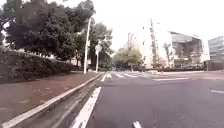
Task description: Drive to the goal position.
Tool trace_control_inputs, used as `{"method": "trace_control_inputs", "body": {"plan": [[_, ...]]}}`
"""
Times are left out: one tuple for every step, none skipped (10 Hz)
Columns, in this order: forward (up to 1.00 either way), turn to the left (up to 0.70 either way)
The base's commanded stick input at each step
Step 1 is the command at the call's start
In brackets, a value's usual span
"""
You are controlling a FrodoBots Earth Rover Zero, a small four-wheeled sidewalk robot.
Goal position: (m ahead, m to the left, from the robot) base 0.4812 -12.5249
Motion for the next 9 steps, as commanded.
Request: {"method": "trace_control_inputs", "body": {"plan": [[0.70, 0.00], [0.70, 0.00], [0.70, 0.00], [0.70, 0.00], [0.70, 0.00], [0.70, 0.00], [0.70, 0.00], [0.70, 0.00], [0.70, 0.00]]}}
